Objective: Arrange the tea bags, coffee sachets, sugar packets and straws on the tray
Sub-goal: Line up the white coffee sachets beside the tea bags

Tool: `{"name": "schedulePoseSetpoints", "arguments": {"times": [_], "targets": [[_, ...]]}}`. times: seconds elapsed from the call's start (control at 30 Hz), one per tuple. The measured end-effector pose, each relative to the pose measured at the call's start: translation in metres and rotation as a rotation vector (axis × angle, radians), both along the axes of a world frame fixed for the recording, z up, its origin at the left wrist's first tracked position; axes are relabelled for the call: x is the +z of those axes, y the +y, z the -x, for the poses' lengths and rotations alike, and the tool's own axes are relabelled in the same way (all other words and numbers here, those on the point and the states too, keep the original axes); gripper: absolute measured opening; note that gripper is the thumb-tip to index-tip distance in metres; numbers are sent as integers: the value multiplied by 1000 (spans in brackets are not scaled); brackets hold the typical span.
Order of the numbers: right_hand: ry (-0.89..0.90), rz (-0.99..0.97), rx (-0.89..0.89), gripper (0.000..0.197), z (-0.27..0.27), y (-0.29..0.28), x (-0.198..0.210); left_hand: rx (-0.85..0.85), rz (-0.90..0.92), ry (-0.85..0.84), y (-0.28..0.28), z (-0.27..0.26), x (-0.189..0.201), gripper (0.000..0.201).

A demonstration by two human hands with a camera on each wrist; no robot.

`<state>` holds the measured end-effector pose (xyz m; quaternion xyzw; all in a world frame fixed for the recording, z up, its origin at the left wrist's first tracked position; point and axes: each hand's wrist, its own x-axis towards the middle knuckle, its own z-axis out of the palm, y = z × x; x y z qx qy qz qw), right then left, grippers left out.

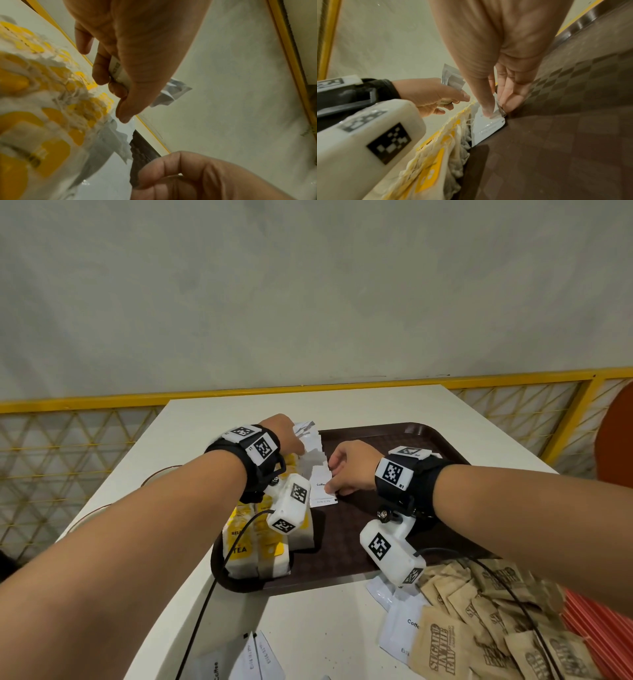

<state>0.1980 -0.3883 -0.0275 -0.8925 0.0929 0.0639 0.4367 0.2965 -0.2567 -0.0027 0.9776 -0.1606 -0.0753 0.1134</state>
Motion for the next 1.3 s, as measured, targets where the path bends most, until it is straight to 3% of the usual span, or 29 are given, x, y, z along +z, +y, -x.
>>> {"name": "schedulePoseSetpoints", "arguments": {"times": [0.1,0.23,0.43,0.63,0.77,0.9,1.0,1.1,1.2,1.3], "targets": [[-50,27,-26,34,-2,-2,-2,2,15,-3,4,-1,1,34],[-74,116,-4,54,-6,3,-5,23,71,1,9,-1,-3,33],[-66,162,-50,44,-14,6,-8,36,124,22,15,4,-6,29],[-31,125,-19,54,-23,11,-4,22,161,37,21,10,0,25],[-233,40,-24,54,-16,11,17,-97,308,58,26,18,5,19],[-432,-205,145,38,7,17,50,-224,546,200,30,42,14,5],[-416,-223,186,17,19,21,56,-300,624,256,32,56,20,16],[-419,-215,142,9,22,22,56,-344,734,329,32,66,22,30],[-358,-322,88,2,23,17,55,-351,719,354,31,70,23,42],[-239,-385,56,4,26,5,49,-251,723,329,33,68,24,35]]}}
